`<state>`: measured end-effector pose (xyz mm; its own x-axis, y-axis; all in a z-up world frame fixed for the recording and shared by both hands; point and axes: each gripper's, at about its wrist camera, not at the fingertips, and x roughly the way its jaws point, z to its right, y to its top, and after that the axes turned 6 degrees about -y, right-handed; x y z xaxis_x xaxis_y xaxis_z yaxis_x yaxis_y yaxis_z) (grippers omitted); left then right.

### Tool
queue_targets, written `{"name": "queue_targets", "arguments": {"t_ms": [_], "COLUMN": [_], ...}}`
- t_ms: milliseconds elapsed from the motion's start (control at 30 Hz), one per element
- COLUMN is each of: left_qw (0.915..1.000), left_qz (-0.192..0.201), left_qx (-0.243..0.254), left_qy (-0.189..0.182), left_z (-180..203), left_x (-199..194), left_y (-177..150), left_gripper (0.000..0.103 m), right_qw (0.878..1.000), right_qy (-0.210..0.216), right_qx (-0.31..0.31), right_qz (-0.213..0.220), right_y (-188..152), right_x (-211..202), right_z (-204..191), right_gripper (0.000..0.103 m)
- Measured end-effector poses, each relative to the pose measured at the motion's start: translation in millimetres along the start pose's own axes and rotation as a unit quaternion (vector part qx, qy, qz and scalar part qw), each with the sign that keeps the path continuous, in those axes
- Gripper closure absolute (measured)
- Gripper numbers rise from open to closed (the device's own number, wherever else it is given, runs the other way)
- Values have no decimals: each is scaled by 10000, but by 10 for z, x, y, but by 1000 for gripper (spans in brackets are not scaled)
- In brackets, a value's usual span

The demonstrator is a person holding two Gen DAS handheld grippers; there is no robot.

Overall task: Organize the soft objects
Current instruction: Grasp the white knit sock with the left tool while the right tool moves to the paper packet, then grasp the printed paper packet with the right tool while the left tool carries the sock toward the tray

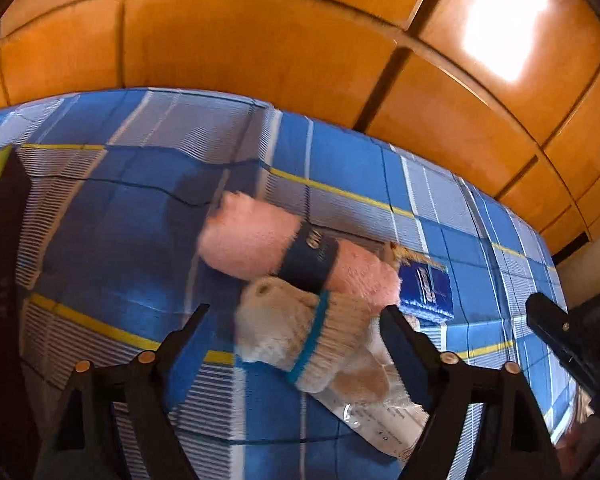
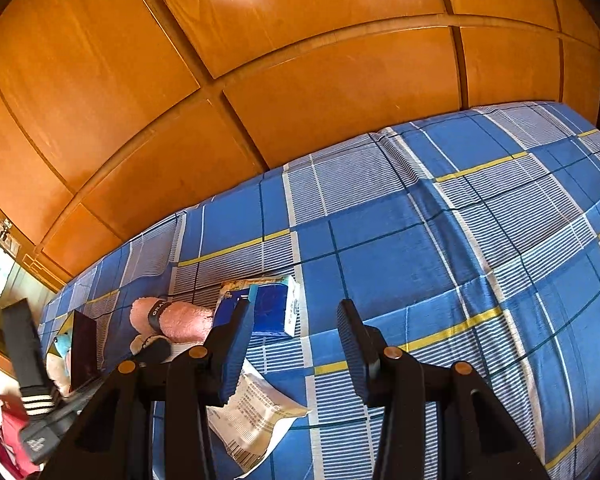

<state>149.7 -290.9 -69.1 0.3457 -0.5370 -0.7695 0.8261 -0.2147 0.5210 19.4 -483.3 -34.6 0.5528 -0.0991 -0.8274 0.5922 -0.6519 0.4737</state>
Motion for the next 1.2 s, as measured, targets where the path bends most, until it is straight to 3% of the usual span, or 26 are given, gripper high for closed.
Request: {"name": "queue_targets", "arguments": {"t_ms": [133,300,500,633,667,733,767,833,1000,1200], "left_qw": [9989,9967,9941,9895,9874,9824,9810,9789,9796,9811], "left_qz": [-114,-33,-67,-404,-529,-662,-706,-881,-630,-454], "left_qx": [464,694,854,1150,1287,1556,1636,1700,1792,1802], "left_qy": [-36,-418,-667,-772,-758,-790,-769,-719,-655,-537], "left_z": [117,46,-125,-217,-228,-241,-246,-279,-262,-253], "left_x": [114,-43,-481,-676,-706,-753,-747,-673,-632,-604], "left_y": [-113,-174,-319,-539,-628,-790,-844,-952,-1018,-1135], "left_gripper": [52,52,52,52,52,51,50,49,47,45], "right_qw": [10000,9997,9953,9831,9793,9742,9720,9695,9657,9470], "right_qy": [-44,-140,397,672,713,680,647,664,591,128], "right_qx": [-47,-143,-487,-1247,-1444,-1733,-1895,-2012,-2202,-2985], "right_qz": [-34,-118,-731,-1160,-1228,-1274,-1228,-1229,-1242,-1180], "right_y": [-4,-16,-119,-301,-348,-429,-458,-498,-518,-675], "right_x": [23,78,266,397,417,443,437,447,475,574], "right_z": [1,0,-153,-439,-509,-605,-647,-678,-716,-920], "right_gripper": [59,59,59,59,56,32,29,26,22,21]}}
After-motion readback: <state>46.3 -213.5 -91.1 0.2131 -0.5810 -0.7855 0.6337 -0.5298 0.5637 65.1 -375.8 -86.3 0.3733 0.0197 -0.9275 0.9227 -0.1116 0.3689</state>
